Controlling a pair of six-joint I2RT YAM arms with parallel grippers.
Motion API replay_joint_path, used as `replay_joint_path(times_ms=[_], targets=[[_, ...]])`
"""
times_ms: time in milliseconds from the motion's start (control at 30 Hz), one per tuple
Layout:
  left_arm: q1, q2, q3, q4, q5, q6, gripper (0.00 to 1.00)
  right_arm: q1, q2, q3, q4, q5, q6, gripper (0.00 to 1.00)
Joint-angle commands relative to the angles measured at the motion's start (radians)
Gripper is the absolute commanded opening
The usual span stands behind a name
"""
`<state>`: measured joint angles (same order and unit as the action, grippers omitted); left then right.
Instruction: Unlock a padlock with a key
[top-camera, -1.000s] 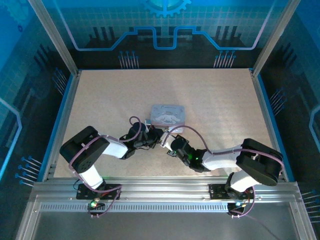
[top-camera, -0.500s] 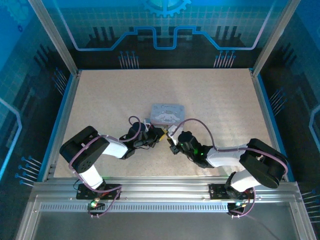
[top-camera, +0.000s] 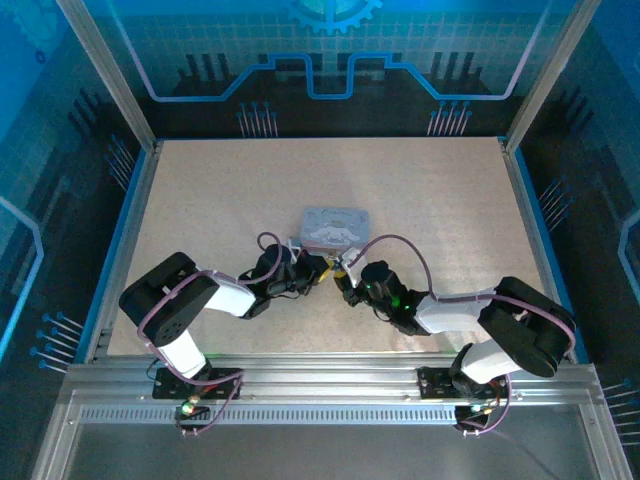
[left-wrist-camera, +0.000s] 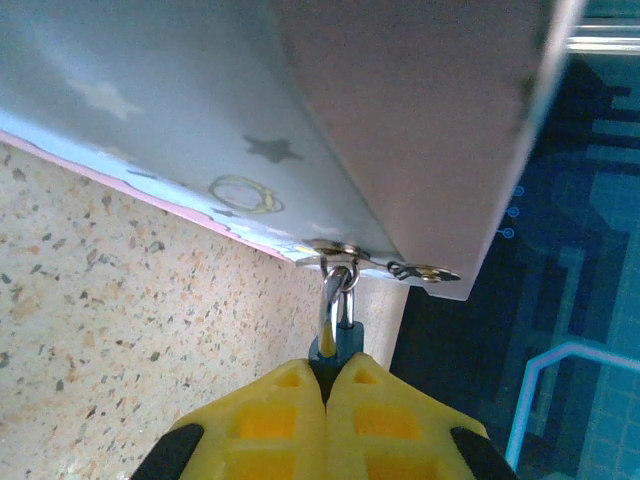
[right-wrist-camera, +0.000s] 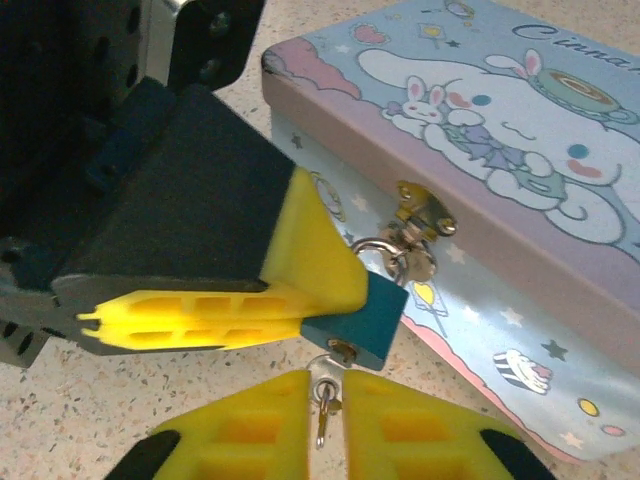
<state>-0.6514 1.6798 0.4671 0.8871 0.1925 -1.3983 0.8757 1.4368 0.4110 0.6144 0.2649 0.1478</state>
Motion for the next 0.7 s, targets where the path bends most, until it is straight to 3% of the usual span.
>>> replay_joint_path(times_ms=[0, 233, 367, 667], targets=[[-0.012, -0.034, -0.017, 0.037, 0.047, -0.012, 0.0, -0.016, -0.056, -0.032, 0.051, 0.05, -0.044, 0.25], [-0.012, -0.054, -0.015, 0.009, 0.04, -0.009, 0.0, -0.013, -0.162, -0.041, -0.06, 0.055, -0.18, 0.42], [-0.012, -0.08, -0.013, -0.03, 0.032, 0.004, 0.0, 0.015, -0.174, -0.03, -0.118, 0.087, -0.265, 0.46], [-0.011, -0.092, -0.008, -0.054, 0.034, 0.011, 0.0, 0.147, -0.075, 0.013, -0.12, 0.29, -0.432, 0.49]])
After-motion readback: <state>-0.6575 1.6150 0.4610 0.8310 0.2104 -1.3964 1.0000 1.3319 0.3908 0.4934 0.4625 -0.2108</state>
